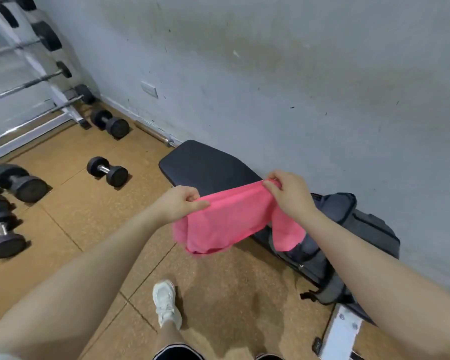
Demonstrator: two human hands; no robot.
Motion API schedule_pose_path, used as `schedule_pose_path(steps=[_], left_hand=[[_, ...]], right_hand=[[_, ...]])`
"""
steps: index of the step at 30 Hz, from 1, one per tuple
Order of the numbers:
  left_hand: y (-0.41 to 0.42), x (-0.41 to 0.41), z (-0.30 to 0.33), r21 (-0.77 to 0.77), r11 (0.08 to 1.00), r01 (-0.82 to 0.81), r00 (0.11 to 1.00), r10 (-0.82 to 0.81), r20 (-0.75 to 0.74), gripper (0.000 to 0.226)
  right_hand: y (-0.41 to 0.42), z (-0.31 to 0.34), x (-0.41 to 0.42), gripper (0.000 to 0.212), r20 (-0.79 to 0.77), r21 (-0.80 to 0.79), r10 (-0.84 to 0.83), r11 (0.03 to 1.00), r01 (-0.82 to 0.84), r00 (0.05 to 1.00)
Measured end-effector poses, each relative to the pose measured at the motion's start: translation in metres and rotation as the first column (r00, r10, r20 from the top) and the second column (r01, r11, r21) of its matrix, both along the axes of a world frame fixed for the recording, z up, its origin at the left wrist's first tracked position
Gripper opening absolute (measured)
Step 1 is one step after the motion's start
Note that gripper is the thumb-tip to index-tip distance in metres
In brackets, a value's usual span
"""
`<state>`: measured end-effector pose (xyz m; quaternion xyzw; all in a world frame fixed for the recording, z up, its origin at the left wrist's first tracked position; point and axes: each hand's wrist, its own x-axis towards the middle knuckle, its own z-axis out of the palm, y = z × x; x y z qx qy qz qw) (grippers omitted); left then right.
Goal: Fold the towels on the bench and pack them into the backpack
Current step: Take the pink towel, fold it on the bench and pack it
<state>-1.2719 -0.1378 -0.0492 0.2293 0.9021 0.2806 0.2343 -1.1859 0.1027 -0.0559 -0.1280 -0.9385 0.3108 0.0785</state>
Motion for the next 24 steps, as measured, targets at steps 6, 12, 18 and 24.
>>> schedule_pose_path(steps=[6,12,18,24], left_hand=[[-0.029,-0.154,-0.032,-0.166,0.979,0.118,0.993,-0.115,0.025,0.028],[-0.038,-0.247,-0.074,-0.319,0.872,0.372,0.928,-0.355,0.114,0.036],[-0.031,-0.319,-0.118,-0.54,0.714,0.447,0.891,-0.409,0.197,0.052],[0.019,-0.412,-0.188,-0.536,0.742,0.403,0.892,-0.449,0.048,0.03]], right_hand=[[-0.013,-0.052,-0.075,0.019,0.136,-0.002,-0.204,0.979,0.206,0.969],[-0.044,-0.097,-0.13,0.018,0.408,-0.111,-0.17,0.966,0.234,0.897],[-0.042,-0.118,-0.196,0.035,0.621,-0.21,-0.113,0.929,0.304,0.776],[0.005,-0.197,-0.297,0.021,0.636,-0.08,-0.237,0.926,0.368,0.734]])
